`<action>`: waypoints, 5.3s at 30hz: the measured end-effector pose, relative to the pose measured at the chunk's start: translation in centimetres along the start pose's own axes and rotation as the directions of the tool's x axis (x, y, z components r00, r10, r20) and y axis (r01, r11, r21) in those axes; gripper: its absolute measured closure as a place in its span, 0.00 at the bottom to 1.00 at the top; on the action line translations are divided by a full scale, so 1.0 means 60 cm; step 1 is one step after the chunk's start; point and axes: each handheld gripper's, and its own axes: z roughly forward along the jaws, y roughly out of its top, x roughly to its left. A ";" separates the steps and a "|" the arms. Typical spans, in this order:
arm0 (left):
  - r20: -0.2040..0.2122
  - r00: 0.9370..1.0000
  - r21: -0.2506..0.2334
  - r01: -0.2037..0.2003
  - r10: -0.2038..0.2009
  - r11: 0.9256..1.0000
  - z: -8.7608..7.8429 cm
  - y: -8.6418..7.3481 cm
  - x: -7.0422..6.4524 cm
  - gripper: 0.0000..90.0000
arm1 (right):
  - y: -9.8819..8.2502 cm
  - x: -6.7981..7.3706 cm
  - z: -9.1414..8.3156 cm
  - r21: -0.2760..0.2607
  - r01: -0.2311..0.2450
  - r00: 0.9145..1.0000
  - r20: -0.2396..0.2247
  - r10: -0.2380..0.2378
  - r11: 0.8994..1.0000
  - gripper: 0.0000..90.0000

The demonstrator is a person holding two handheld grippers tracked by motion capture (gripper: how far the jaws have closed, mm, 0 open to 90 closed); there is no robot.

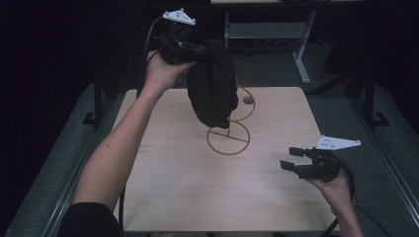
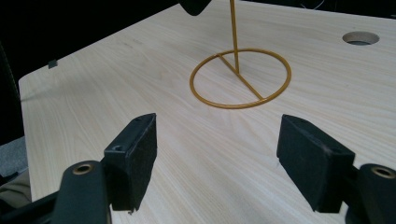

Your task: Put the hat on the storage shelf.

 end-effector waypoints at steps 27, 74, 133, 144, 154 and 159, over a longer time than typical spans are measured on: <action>0.071 0.996 0.220 -0.076 0.062 0.972 0.187 0.026 -0.059 0.84 | -0.005 -0.003 0.012 0.009 -0.010 1.000 -0.026 0.010 1.000 0.32; 0.107 0.993 0.099 0.045 -0.056 0.994 0.083 -0.053 -0.049 0.47 | -0.010 0.001 0.036 0.040 -0.023 1.000 -0.016 0.024 0.999 0.27; 0.042 0.990 0.101 0.133 -0.138 0.986 -0.023 -0.219 -0.038 0.40 | -0.011 -0.005 0.059 0.069 -0.035 0.999 0.013 0.035 0.997 0.23; 0.030 0.986 0.097 0.161 -0.165 0.982 -0.038 -0.262 -0.032 0.39 | -0.013 -0.007 0.059 0.075 -0.037 0.999 0.032 0.035 0.996 0.22; 0.020 0.981 0.080 0.193 -0.195 0.978 -0.057 -0.298 -0.032 0.38 | -0.013 -0.002 0.066 0.098 -0.025 0.999 0.048 0.020 0.995 0.21; 0.016 0.979 0.084 0.199 -0.201 0.976 -0.063 -0.314 -0.033 0.38 | -0.013 -0.001 0.069 0.102 -0.017 0.999 0.047 0.012 0.995 0.21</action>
